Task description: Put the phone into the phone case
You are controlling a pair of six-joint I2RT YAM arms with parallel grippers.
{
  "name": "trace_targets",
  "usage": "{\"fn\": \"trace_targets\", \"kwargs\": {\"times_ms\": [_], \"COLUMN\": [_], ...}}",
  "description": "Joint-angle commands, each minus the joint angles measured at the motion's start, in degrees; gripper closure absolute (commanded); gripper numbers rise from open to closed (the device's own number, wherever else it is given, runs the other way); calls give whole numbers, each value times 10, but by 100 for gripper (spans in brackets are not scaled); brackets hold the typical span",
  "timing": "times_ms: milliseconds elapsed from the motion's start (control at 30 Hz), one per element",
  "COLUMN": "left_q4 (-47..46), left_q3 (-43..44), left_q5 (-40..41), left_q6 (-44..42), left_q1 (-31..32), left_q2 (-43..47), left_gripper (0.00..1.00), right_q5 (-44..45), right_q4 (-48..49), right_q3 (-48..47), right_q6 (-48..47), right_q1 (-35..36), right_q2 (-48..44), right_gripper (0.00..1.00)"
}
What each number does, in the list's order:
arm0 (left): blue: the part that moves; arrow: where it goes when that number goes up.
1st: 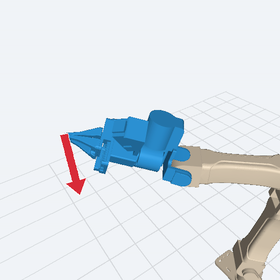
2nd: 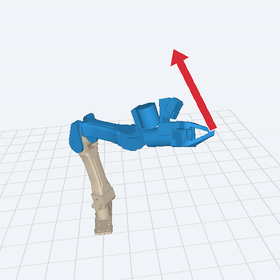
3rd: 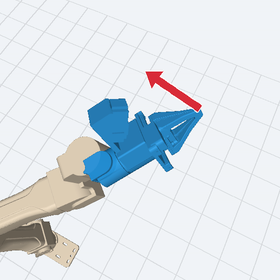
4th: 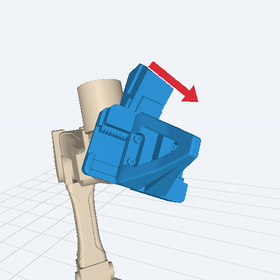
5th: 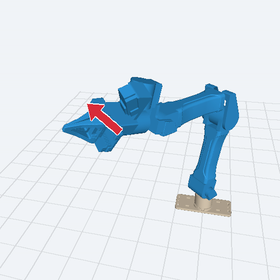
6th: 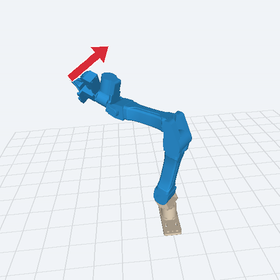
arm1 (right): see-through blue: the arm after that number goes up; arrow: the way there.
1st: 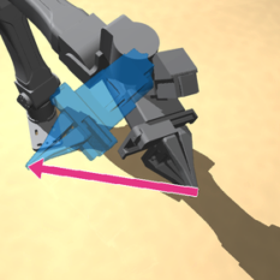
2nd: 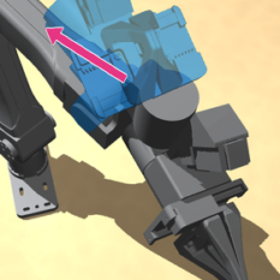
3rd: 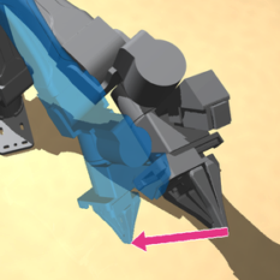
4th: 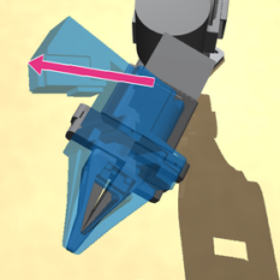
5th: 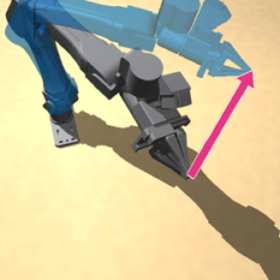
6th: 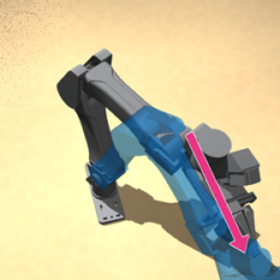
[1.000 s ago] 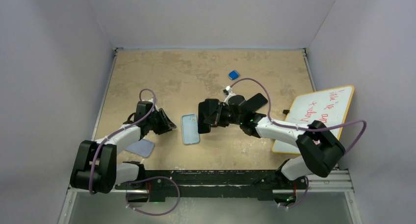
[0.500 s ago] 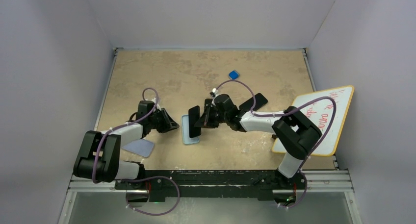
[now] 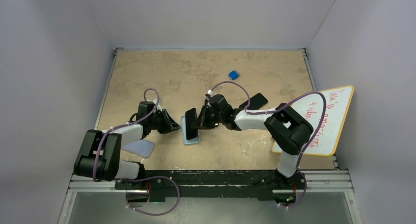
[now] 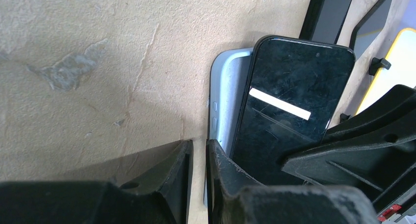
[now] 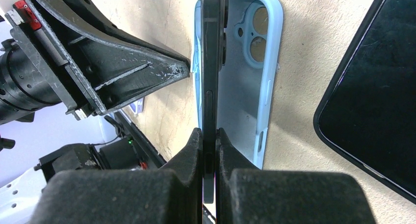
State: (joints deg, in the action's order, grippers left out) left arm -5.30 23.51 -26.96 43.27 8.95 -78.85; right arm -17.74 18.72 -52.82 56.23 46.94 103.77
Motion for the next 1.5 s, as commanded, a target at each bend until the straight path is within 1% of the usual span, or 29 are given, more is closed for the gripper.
{"fn": "trace_targets", "kwargs": {"times_ms": [0,133,267,467,800,1100,1267,1333,1400,1467], "left_q4": [-1,8,17,17,4,-2,-2,1,3,2], "left_q3": [2,12,20,22,19,10,11,13,15,16], "left_q5": [-6,-5,-3,-7,-23,-30,-32,-32,-34,-39], "left_q6": [-21,-29,-44,-42,-38,-33,-32,-32,-31,-30], "left_q1": [-4,-4,-4,-4,-4,-4,-4,-4,-4,-4], "left_q2": [-7,-9,-17,-22,-32,-37,-37,-36,-34,-28], "left_gripper": [81,81,82,82,84,84,85,85,84,84], "right_q5": [-35,-32,-42,-46,-39,-56,-41,-30,-17,3], "right_q4": [-15,-37,-39,-42,-14,5,-13,-31,-47,-70], "right_q3": [-27,-33,-28,-21,-22,-26,-32,-37,-42,-52], "right_q6": [7,-10,-13,-15,-31,-24,-37,-47,-56,-68], "right_q1": [7,9,10,13,14,14,14,13,14,14], "right_q2": [-7,-19,-23,-20,13,61,63,59,51,41], "right_gripper": [100,100,100,100,100,100,93,89,82,77]}}
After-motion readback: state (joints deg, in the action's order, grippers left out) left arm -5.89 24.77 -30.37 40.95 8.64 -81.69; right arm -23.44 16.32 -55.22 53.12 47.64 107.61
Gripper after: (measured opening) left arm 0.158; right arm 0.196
